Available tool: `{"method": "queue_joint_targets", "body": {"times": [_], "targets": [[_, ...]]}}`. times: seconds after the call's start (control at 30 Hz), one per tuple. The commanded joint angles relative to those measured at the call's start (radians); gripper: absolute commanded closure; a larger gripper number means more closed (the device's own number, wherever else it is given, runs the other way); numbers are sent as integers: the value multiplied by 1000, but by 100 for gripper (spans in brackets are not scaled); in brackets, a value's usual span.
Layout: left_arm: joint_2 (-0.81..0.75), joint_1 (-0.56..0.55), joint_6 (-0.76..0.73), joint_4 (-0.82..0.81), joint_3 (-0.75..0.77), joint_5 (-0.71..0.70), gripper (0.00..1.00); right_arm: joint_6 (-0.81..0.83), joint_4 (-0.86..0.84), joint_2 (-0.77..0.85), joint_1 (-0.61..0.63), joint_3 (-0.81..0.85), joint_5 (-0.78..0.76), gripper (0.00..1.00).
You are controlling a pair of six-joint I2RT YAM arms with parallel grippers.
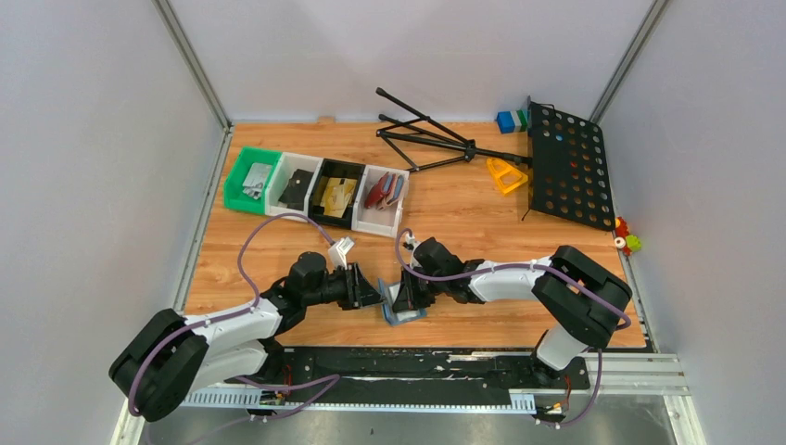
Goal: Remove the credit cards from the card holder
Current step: Remove the credit card from the card holder.
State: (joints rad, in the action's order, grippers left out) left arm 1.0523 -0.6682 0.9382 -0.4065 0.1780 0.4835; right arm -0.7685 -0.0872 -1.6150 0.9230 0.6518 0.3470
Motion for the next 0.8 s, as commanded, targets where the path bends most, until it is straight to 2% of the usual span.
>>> {"method": "queue_joint_targets", "body": {"times": [0.0,0.13,0.57,0.77], "targets": [[38,-3,-9,-35,9,11,61,18,3,-4,15,34,-2,100],[42,-2,-11,-31,9,10,62,20,7,-5,17,35,-5,100],[56,-3,-12,-32,12,9,83,17,-11,-16,19,26,6,100],[63,-3,-25,1,23,2,88,16,-10,0,17,17,6,99]]}}
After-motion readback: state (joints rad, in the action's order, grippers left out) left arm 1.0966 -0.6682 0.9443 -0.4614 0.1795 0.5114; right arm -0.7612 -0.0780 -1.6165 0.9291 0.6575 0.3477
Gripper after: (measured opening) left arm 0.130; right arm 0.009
